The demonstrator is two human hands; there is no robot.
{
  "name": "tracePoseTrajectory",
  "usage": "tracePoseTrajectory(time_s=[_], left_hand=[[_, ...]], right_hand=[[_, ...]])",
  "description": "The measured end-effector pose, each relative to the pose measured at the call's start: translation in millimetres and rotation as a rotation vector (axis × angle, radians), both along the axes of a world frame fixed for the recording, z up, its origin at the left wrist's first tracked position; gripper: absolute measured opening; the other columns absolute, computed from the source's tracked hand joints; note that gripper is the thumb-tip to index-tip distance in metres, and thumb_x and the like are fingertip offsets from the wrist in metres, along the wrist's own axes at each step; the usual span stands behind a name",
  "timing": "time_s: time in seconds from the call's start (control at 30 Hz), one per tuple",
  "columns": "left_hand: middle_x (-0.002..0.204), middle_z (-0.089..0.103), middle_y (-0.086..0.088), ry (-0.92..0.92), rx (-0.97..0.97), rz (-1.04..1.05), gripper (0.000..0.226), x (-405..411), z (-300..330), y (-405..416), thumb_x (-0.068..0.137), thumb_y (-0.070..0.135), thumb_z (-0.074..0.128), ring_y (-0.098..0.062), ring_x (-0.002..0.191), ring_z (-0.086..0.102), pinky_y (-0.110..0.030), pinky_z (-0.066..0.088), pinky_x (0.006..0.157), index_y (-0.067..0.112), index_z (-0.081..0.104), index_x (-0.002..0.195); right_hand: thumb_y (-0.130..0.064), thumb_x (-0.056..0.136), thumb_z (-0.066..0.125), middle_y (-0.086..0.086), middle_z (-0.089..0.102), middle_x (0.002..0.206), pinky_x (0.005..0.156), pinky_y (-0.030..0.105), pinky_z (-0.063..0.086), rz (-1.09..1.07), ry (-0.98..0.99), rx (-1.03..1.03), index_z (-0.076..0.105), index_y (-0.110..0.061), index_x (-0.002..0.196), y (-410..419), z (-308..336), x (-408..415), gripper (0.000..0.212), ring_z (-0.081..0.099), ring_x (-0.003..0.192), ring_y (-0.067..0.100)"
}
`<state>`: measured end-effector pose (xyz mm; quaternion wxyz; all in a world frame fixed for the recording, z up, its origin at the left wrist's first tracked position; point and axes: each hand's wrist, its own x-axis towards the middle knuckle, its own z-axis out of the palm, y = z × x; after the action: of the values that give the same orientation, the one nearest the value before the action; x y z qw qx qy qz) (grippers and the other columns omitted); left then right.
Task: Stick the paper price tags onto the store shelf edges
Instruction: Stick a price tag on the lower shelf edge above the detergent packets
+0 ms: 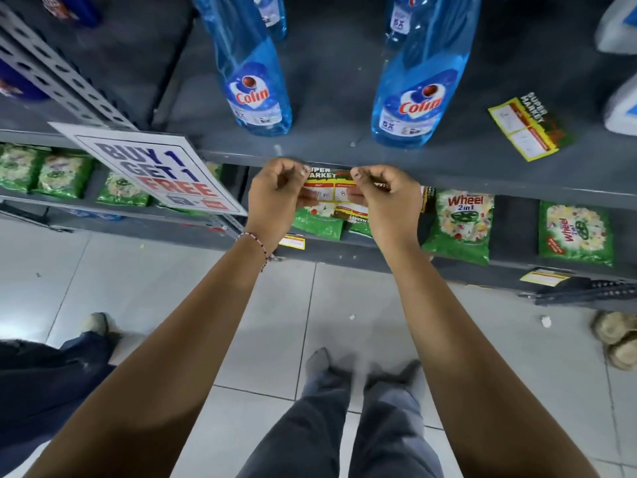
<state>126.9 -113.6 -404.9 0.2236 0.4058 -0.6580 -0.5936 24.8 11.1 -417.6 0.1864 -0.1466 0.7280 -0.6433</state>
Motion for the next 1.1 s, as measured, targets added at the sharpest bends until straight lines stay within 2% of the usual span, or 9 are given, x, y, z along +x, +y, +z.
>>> tracePoseTrajectory(time_s=[0.1, 0.23, 0.47, 0.67, 0.77, 0.87, 0.97, 1.1], left_hand=[[0.090, 0.074, -0.012, -0.001, -0.028, 0.001, 0.012, 1, -5, -5, 0.097, 0.013, 0.060, -0.018, 0.069, 0.076, -0.031, 0.064, 0.064, 0.016, 0.059, 0.086], [0.092, 0.076, -0.015, 0.035, -0.014, 0.030, 0.008, -3, -9, -6, 0.097, 0.015, 0.060, -0.026, 0.072, 0.077, -0.032, 0.064, 0.064, 0.011, 0.059, 0.091], [0.091, 0.076, -0.014, -0.003, -0.014, 0.097, 0.018, -8, -14, -4, 0.097, 0.018, 0.061, -0.024, 0.072, 0.077, -0.049, 0.063, 0.075, 0.000, 0.060, 0.096], [0.090, 0.076, -0.011, 0.001, -0.058, 0.103, 0.012, -7, -20, -4, 0.096, 0.020, 0.061, -0.019, 0.070, 0.077, -0.045, 0.064, 0.072, 0.016, 0.057, 0.086], [0.091, 0.075, -0.011, -0.038, -0.081, 0.111, 0.013, -8, -24, -6, 0.096, 0.025, 0.061, -0.026, 0.078, 0.076, -0.048, 0.063, 0.074, 0.021, 0.057, 0.084], [0.089, 0.075, -0.011, -0.064, -0.072, 0.131, 0.015, -11, -26, -7, 0.094, 0.029, 0.062, -0.030, 0.080, 0.075, -0.050, 0.061, 0.075, 0.019, 0.057, 0.084], [0.088, 0.075, -0.008, -0.059, -0.079, 0.164, 0.016, -14, -28, -5, 0.093, 0.030, 0.064, -0.028, 0.078, 0.076, -0.049, 0.062, 0.073, 0.018, 0.059, 0.085], [0.087, 0.073, -0.006, -0.007, -0.036, 0.257, 0.018, -20, -29, 3, 0.091, 0.030, 0.067, -0.026, 0.081, 0.075, -0.048, 0.062, 0.076, 0.016, 0.058, 0.085]], right_hand=[[-0.014, 0.088, 0.073, 0.007, 0.076, 0.083, 0.068, 0.043, 0.064, -0.089, 0.047, 0.008, 0.074, -0.007, 0.090, -8, -2, 8, 0.008, 0.076, 0.071, 0.018], [-0.015, 0.087, 0.074, 0.007, 0.075, 0.078, 0.067, 0.040, 0.064, -0.189, 0.060, 0.003, 0.072, -0.005, 0.087, -16, -2, 12, 0.011, 0.075, 0.070, 0.016], [-0.015, 0.087, 0.074, 0.007, 0.075, 0.074, 0.070, 0.041, 0.064, -0.301, 0.076, 0.000, 0.067, -0.003, 0.083, -25, -8, 20, 0.014, 0.075, 0.067, 0.014], [-0.014, 0.088, 0.073, 0.008, 0.075, 0.077, 0.070, 0.039, 0.064, -0.308, 0.090, -0.011, 0.066, -0.003, 0.085, -26, -14, 21, 0.014, 0.076, 0.069, 0.014], [-0.015, 0.089, 0.072, 0.007, 0.075, 0.078, 0.071, 0.039, 0.064, -0.296, 0.094, 0.021, 0.066, -0.003, 0.086, -26, -16, 21, 0.013, 0.075, 0.069, 0.013], [-0.016, 0.088, 0.073, 0.005, 0.075, 0.077, 0.070, 0.039, 0.064, -0.325, 0.091, 0.026, 0.067, -0.004, 0.085, -28, -17, 22, 0.013, 0.075, 0.068, 0.012], [-0.017, 0.087, 0.074, 0.005, 0.075, 0.075, 0.069, 0.041, 0.063, -0.379, 0.083, 0.008, 0.066, -0.007, 0.082, -32, -16, 27, 0.014, 0.075, 0.069, 0.013], [-0.016, 0.084, 0.078, 0.008, 0.074, 0.081, 0.067, 0.034, 0.063, -0.482, -0.069, -0.087, 0.063, -0.005, 0.084, -41, -13, 32, 0.019, 0.076, 0.069, 0.015]])
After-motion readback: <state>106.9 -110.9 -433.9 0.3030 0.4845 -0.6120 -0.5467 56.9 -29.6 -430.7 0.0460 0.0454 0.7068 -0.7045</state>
